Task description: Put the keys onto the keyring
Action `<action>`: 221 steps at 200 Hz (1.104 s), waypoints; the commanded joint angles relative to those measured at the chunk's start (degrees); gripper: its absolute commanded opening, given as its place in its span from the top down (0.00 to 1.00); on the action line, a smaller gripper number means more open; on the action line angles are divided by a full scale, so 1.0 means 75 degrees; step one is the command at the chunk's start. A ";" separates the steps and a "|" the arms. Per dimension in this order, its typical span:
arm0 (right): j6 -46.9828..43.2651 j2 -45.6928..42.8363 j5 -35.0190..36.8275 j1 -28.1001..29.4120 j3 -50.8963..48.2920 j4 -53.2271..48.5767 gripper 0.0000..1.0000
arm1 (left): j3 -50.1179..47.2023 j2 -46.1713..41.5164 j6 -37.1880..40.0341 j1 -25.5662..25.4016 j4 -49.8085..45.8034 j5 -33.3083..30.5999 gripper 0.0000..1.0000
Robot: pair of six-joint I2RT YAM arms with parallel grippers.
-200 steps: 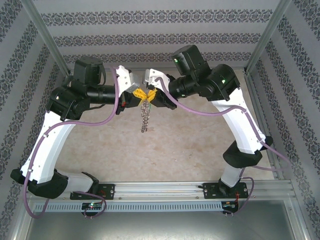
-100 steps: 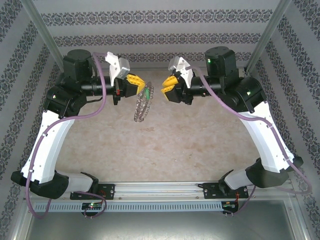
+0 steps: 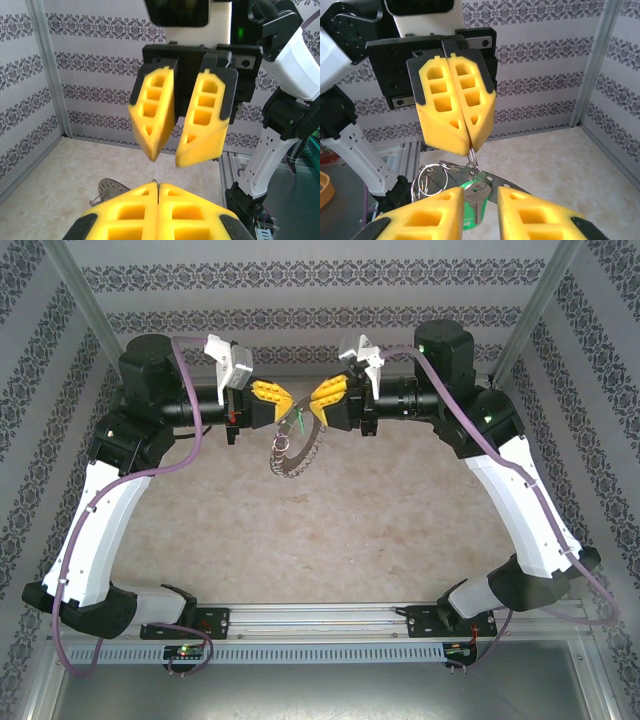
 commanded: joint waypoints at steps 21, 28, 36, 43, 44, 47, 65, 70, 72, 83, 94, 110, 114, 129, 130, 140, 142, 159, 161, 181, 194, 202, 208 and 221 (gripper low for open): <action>0.0210 0.0255 -0.0727 -0.0087 0.0205 0.0211 0.78 | 0.0010 -0.0194 -0.0237 0.0092 0.0652 0.0357 1.00; 0.0210 0.0269 -0.0738 -0.0088 0.0214 0.0220 0.78 | 0.0010 -0.0173 -0.0239 0.0087 0.0652 0.0369 1.00; 0.0210 0.0287 -0.0759 -0.0087 0.0218 0.0230 0.79 | 0.0022 -0.0163 -0.0238 0.0094 0.0663 0.0385 1.00; 0.0210 0.0305 -0.0782 -0.0087 0.0237 0.0237 0.80 | 0.0022 -0.0169 -0.0249 0.0097 0.0663 0.0387 1.00; 0.0210 0.0306 -0.0783 -0.0087 0.0243 0.0234 0.80 | 0.0022 -0.0164 -0.0249 0.0092 0.0663 0.0390 1.00; 0.0210 0.0317 -0.0803 -0.0087 0.0248 0.0240 0.81 | 0.0022 -0.0157 -0.0255 0.0095 0.0670 0.0392 1.00; 0.0220 0.0385 -0.0929 -0.0087 0.0296 0.0236 0.84 | 0.0022 -0.0147 -0.0246 0.0094 0.0687 0.0404 1.00; 0.0232 0.0405 -0.0969 -0.0087 0.0326 0.0241 0.85 | 0.0022 -0.0135 -0.0249 0.0092 0.0688 0.0404 1.00; 0.0233 0.0411 -0.0995 -0.0087 0.0331 0.0252 0.85 | 0.0022 -0.0133 -0.0249 0.0091 0.0688 0.0404 1.00; 0.0233 0.0426 -0.1042 -0.0088 0.0346 0.0249 0.86 | 0.0022 -0.0125 -0.0238 0.0096 0.0686 0.0391 1.00; 0.0222 0.0459 -0.1088 -0.0087 0.0377 0.0235 0.86 | 0.0022 -0.0126 -0.0237 0.0099 0.0688 0.0392 1.00; 0.0198 0.0514 -0.1168 -0.0087 0.0436 0.0201 0.87 | 0.0022 -0.0122 -0.0237 0.0109 0.0664 0.0381 1.00; 0.0198 0.0524 -0.1179 -0.0087 0.0457 0.0204 0.88 | 0.0016 -0.0121 -0.0231 0.0109 0.0658 0.0375 1.00; 0.0174 0.0571 -0.1259 -0.0087 0.0521 0.0185 0.90 | 0.0022 -0.0120 -0.0227 0.0107 0.0641 0.0370 1.00; 0.0168 0.0574 -0.1257 -0.0087 0.0526 0.0174 0.91 | 0.0016 -0.0116 -0.0220 0.0103 0.0641 0.0364 1.00; 0.0147 0.0606 -0.1277 -0.0087 0.0560 0.0146 0.95 | 0.0025 -0.0118 -0.0202 0.0105 0.0626 0.0351 1.00; 0.0141 0.0608 -0.1289 -0.0087 0.0574 0.0140 0.95 | 0.0032 -0.0114 -0.0202 0.0103 0.0619 0.0350 1.00; 0.0079 0.0643 -0.1318 -0.0087 0.0642 0.0050 1.00 | 0.0034 -0.0104 -0.0190 0.0121 0.0606 0.0340 1.00; 0.0071 0.0655 -0.1323 -0.0087 0.0650 0.0040 1.00 | 0.0031 -0.0107 -0.0196 0.0119 0.0606 0.0343 1.00; 0.0019 0.0702 -0.1301 -0.0087 0.0714 -0.0068 1.00 | 0.0033 -0.0098 -0.0179 0.0131 0.0617 0.0323 1.00; -0.0024 0.0723 -0.1278 -0.0088 0.0756 -0.0137 1.00 | 0.0045 -0.0098 -0.0172 0.0143 0.0627 0.0322 1.00; -0.0036 0.0749 -0.1284 -0.0087 0.0776 -0.0176 1.00 | 0.0057 -0.0078 -0.0177 0.0144 0.0629 0.0316 1.00; -0.0031 0.0776 -0.1266 -0.0098 0.0795 -0.0215 1.00 | 0.0063 -0.0075 -0.0167 0.0145 0.0644 0.0322 1.00; -0.0025 0.0857 -0.1225 -0.0098 0.0908 -0.0387 1.00 | 0.0078 -0.0073 -0.0167 0.0147 0.0651 0.0331 1.00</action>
